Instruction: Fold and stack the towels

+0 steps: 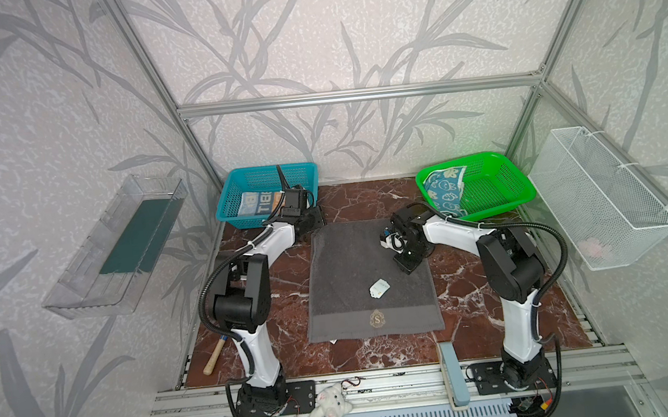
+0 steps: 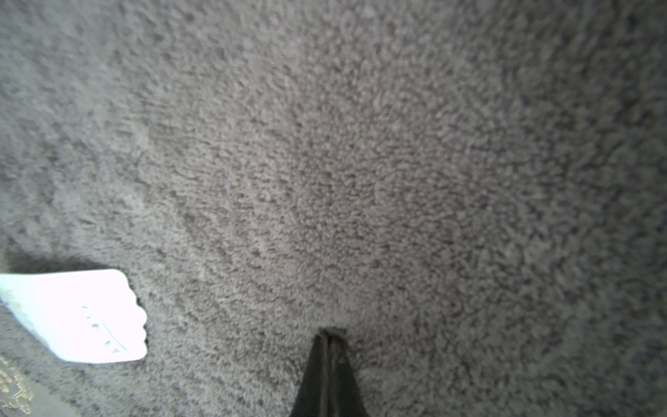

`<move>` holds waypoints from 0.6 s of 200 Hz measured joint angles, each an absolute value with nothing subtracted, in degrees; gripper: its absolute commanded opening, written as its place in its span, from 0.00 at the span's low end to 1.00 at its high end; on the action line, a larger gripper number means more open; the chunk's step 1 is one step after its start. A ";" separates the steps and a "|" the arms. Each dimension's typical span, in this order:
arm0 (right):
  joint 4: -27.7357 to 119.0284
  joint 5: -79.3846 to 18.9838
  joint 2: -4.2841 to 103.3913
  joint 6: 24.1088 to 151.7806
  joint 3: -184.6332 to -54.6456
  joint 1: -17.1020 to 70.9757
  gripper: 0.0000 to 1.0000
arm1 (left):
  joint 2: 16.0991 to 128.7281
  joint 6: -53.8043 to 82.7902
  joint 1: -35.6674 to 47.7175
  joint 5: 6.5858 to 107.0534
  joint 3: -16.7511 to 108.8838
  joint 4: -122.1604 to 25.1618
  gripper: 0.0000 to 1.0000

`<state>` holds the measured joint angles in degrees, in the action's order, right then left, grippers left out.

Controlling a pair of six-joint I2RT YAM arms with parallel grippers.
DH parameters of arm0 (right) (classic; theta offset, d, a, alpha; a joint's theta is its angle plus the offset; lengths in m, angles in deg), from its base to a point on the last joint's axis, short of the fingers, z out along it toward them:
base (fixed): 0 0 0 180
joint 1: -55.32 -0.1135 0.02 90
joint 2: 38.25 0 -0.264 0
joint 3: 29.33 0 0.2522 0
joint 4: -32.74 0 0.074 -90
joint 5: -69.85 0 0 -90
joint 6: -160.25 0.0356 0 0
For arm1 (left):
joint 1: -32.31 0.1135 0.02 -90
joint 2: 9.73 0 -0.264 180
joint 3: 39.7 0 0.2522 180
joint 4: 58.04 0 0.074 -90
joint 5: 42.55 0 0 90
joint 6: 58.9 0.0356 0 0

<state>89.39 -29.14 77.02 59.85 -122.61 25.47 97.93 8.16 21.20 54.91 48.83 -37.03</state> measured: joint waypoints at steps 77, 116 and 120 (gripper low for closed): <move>88.82 -26.67 72.29 57.71 -116.97 28.71 0.15 | 88.66 6.28 21.07 55.52 33.79 -30.26 0.60; 88.19 -26.72 68.75 58.21 -116.56 28.97 0.30 | 84.66 4.47 21.00 56.33 29.27 -27.92 0.60; 87.99 -26.80 68.21 58.39 -116.56 28.97 0.30 | 84.33 4.47 20.94 56.40 29.27 -27.74 0.60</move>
<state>87.99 -26.80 68.21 58.39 -116.56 28.97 84.33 4.47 20.94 56.40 29.27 -27.74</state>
